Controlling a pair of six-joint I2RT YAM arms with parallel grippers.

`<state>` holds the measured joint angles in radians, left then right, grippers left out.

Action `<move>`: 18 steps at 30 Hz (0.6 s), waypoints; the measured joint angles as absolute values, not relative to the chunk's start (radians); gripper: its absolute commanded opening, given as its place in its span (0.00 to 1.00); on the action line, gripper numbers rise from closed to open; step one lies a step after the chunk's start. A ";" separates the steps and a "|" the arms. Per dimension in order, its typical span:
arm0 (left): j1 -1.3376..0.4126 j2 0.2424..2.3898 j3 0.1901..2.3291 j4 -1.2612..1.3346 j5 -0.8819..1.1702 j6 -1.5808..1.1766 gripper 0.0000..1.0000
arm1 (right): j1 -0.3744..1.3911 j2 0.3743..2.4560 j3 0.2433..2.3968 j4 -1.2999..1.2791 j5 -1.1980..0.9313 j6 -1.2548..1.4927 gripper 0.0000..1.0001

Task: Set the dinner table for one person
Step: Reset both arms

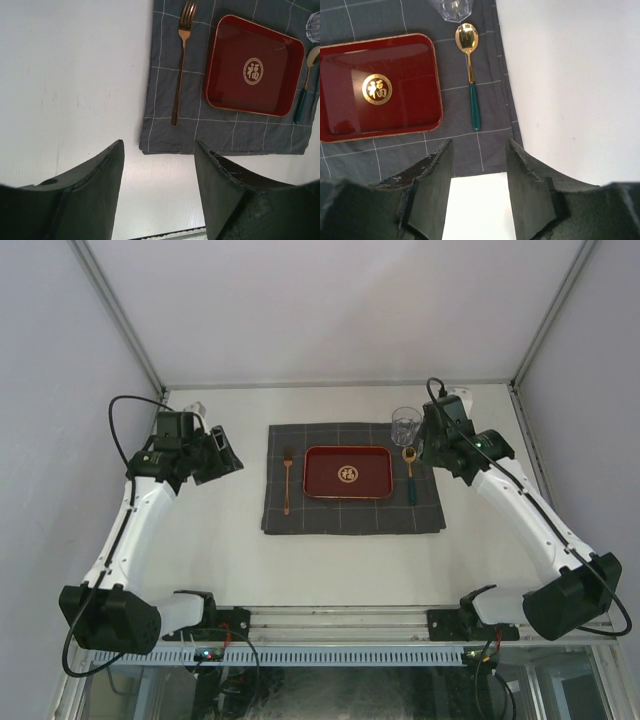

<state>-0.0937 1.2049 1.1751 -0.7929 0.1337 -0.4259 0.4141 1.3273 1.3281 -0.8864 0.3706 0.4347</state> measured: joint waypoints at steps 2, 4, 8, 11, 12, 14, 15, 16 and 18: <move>-0.094 1.199 1.176 -0.793 0.134 -0.422 0.63 | 0.414 1.305 1.328 -0.886 0.385 0.435 0.47; -0.094 1.195 1.176 -0.793 0.134 -0.418 0.63 | 0.415 1.282 1.327 -0.886 0.396 0.438 0.47; -0.094 1.190 1.177 -0.792 0.135 -0.414 0.63 | 0.418 1.244 1.325 -0.886 0.417 0.442 0.48; -0.094 1.187 1.177 -0.790 0.135 -0.413 0.63 | 0.421 1.220 1.313 -0.888 0.429 0.446 0.49; -0.094 1.185 1.177 -0.790 0.135 -0.410 0.63 | 0.422 1.213 1.308 -0.889 0.434 0.447 0.50; -0.094 1.181 1.177 -0.789 0.135 -0.407 0.63 | 0.422 1.206 1.301 -0.890 0.440 0.450 0.51; -0.094 1.179 1.177 -0.788 0.135 -0.407 0.63 | 0.423 1.204 1.296 -0.890 0.442 0.451 0.51; -0.094 1.177 1.177 -0.787 0.135 -0.407 0.63 | 0.424 1.203 1.294 -0.890 0.444 0.451 0.51; -0.094 1.174 1.177 -0.787 0.135 -0.407 0.63 | 0.427 1.203 1.289 -0.890 0.447 0.453 0.51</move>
